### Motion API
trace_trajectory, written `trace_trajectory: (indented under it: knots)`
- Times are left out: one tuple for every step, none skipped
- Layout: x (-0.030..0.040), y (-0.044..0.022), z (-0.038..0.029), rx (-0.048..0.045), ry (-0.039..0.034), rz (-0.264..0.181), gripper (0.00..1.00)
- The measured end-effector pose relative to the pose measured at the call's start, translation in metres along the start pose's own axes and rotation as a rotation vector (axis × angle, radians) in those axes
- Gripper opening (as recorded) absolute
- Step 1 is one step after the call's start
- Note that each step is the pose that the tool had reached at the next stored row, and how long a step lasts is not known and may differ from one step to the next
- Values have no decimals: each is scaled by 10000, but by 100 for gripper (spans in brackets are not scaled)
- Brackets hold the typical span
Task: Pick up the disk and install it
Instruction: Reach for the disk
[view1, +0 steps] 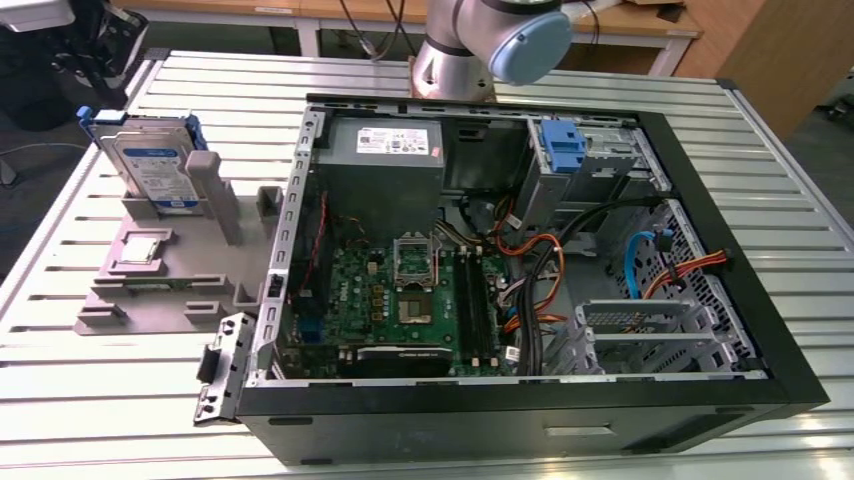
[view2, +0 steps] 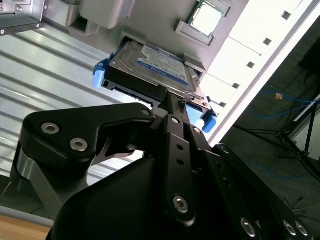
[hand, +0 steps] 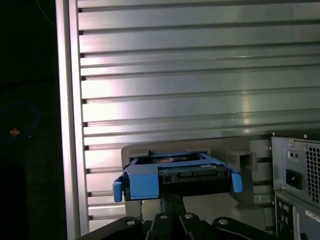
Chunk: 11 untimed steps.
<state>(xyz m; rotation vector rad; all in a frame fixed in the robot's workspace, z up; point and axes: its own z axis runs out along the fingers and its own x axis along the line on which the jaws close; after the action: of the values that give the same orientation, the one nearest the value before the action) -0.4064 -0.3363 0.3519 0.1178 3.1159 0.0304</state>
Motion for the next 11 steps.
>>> trace_trajectory:
  knots:
    - [17, 2, 1, 0, 1, -1, 10]
    - [34, 4, 2, 0, 0, 0, 10]
    - [51, 6, 4, 0, 0, 0, 10]
    - [68, 7, 5, 0, 0, 0, 10]
    - [83, 9, 6, 0, 0, 0, 10]
    - [102, 10, 8, 0, 0, 1, 10]
    - [117, 11, 9, 0, 0, 1, 10]
    - [134, 12, 10, 1, 0, 0, 10]
    - [150, 13, 11, 1, 1, 0, 10]
    - [164, 15, 12, 0, 1, 0, 10]
    - [174, 16, 14, 0, -1, 1, 10]
